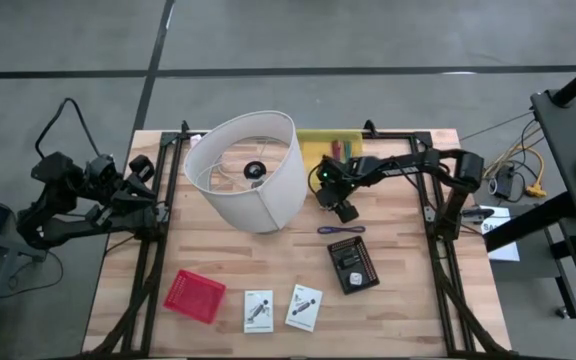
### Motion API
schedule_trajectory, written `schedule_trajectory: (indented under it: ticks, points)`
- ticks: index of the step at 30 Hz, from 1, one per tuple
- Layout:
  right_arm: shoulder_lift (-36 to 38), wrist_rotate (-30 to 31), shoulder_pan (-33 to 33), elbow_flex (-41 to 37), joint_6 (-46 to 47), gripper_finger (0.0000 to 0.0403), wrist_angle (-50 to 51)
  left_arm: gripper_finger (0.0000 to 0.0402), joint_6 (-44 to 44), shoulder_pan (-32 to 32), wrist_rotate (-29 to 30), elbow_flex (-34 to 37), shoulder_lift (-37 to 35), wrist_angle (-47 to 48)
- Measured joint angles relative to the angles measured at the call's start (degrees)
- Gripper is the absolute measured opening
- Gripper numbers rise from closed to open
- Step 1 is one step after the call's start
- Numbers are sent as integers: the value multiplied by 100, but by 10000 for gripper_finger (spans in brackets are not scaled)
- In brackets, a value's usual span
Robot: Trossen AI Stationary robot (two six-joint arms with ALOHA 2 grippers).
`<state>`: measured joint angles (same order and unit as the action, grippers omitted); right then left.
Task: Pick and place items into bin
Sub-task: Put the white cable into the yellow bin
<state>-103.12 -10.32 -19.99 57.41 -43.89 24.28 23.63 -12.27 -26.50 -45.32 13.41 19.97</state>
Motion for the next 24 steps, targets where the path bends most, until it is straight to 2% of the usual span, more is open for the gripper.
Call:
schedule_trajectory:
  ticks: [7,15,18,20,22,24]
  points:
    - [12,176,-2,0,269,175,130,52,1,0,0,0,0,2]
    - [25,176,0,0,202,68,296,52,1,0,0,0,1,2]
    - [60,175,-2,25,501,30,320,52,1,2,0,0,0,1]
    - [62,150,-2,82,781,20,465,52,3,2,0,-2,0,0]
    - [64,-141,-6,179,1138,20,685,52,3,0,0,0,0,2]
    - [83,-797,-64,309,1488,20,770,52,3,0,0,0,0,2]
